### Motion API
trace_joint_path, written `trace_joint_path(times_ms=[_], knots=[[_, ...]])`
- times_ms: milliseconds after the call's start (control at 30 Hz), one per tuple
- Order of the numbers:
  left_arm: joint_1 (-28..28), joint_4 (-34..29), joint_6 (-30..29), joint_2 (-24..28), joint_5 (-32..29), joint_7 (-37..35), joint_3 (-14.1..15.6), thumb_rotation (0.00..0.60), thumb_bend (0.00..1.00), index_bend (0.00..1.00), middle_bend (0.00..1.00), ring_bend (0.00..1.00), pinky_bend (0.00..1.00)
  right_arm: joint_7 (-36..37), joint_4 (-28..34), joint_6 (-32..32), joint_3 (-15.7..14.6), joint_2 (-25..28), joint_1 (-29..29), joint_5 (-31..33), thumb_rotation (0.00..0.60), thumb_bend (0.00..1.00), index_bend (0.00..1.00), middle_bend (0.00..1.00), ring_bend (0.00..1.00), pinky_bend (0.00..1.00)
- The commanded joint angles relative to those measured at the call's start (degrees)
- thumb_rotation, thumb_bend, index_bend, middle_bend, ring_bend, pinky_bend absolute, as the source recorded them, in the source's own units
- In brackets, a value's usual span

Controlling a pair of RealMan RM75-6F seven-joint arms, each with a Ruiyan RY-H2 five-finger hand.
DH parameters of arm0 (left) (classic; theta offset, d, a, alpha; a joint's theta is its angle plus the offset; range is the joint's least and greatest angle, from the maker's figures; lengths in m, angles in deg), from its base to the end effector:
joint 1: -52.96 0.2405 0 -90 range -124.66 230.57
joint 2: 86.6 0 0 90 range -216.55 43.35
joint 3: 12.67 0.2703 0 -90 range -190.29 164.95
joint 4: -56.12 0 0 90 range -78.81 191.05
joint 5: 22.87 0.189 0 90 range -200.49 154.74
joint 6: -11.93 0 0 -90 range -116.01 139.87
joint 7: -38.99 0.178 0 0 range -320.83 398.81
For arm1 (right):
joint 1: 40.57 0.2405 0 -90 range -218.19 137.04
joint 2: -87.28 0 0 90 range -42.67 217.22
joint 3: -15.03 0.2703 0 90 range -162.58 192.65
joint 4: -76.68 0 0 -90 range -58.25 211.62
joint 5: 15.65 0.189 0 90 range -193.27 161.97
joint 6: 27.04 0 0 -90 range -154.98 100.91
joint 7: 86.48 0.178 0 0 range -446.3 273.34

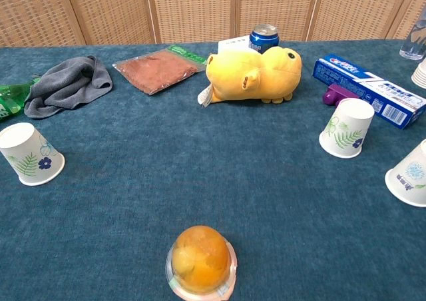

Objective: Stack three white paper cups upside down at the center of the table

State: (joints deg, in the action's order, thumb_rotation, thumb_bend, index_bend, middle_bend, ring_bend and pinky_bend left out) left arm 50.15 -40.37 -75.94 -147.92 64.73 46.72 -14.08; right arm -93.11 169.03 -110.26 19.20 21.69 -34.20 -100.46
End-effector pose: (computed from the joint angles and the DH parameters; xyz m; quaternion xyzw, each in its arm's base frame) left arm -0.3065 0.1977 0.1958 -0.6124 -0.3514 -0.3574 0.6114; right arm -0.3111 -0.2268 0.1757 0.6123 -0.3607 0.3652 0.6014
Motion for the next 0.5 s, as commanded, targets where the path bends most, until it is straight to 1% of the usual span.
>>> trace_joint_path(times_ms=[33, 200, 333, 500], knots=[[0.0, -0.2, -0.1, 0.0, 0.2, 0.2, 0.1, 0.6, 0.14, 0.0, 0.0, 0.0, 0.0, 0.2, -0.1, -0.2, -0.1, 0.0, -0.1, -0.2, 0.6, 0.1, 0.0, 0.0, 0.0, 0.0], [0.2, -0.9, -0.4, 0.2, 0.6, 0.3, 0.3, 0.6, 0.14, 0.0, 0.0, 0.0, 0.0, 0.9, -0.1, -0.1, -0.3, 0.1, -0.1, -0.5, 0.6, 0.11, 0.0, 0.0, 0.0, 0.0], [0.5, -2.1, -0.5, 1.0, 0.7, -0.4, 0.5, 0.6, 0.14, 0.0, 0.0, 0.0, 0.0, 1.5, 1.0, 0.0, -0.2, -0.5, 0.6, -1.9, 0.6, 0.12, 0.0, 0.0, 0.0, 0.0], [0.8, -3.5, -0.9, 2.2, 1.5, -1.0, 0.9, 0.6, 0.14, 0.0, 0.0, 0.0, 0.0, -1.3, 3.3, 2.2, 0.4, -0.4, 3.2, -3.7, 0.6, 0.14, 0.0, 0.0, 0.0, 0.0]])
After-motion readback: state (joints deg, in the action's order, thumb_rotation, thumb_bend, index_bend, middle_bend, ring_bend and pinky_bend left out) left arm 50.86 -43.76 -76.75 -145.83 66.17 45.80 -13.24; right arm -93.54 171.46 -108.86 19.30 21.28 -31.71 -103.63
